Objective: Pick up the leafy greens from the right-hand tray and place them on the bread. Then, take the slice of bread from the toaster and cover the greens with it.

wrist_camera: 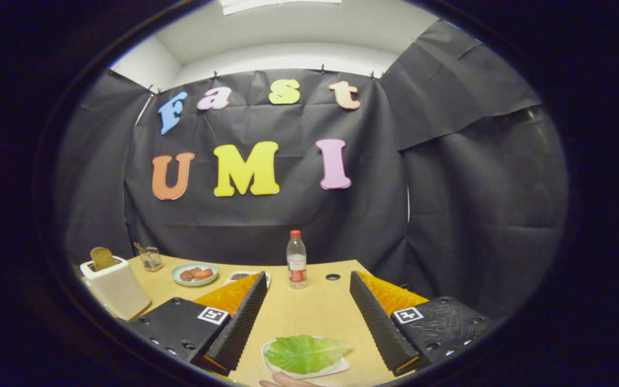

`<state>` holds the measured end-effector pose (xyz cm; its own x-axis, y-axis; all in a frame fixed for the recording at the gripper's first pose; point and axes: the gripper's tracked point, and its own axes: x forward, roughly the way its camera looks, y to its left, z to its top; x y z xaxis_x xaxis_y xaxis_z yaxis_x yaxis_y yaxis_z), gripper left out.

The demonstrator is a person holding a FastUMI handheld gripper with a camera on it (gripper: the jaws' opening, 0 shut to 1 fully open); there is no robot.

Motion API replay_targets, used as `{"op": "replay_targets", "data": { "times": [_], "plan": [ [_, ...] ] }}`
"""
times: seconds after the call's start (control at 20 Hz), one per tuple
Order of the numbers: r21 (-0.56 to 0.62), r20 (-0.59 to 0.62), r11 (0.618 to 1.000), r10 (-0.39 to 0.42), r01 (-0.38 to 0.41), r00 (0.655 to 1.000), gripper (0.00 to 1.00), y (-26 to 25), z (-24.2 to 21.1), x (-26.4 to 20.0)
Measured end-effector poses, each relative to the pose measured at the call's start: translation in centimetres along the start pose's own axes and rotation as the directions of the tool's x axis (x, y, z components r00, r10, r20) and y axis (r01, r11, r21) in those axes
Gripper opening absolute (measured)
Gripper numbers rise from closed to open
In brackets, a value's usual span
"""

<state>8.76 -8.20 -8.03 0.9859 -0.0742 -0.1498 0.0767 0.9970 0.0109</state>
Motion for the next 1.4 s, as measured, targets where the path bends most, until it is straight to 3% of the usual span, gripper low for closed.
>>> {"op": "replay_targets", "data": {
  "times": [0.4, 0.6, 0.9, 1.15, 1.25, 1.4],
  "plan": [
    [-0.001, -0.215, 0.998, -0.06, 0.061, 0.975, 0.96, -4.5, -9.2, 4.3],
    [-0.005, -0.347, 0.995, -0.096, 0.1, 0.933, 0.96, -7.0, -13.5, 5.2],
    [0.069, -0.498, 0.995, -0.029, 0.073, 0.867, 0.95, -5.7, -17.6, 5.5],
    [0.057, -0.578, 0.997, -0.014, 0.058, 0.816, 0.84, -4.4, -19.9, 5.8],
    [0.06, -0.592, 0.996, -0.018, 0.066, 0.806, 0.7, -4.4, -20.2, 5.8],
    [0.036, -0.589, 0.997, -0.03, 0.063, 0.807, 0.6, -4.4, -20.2, 6.0]
  ]
}}
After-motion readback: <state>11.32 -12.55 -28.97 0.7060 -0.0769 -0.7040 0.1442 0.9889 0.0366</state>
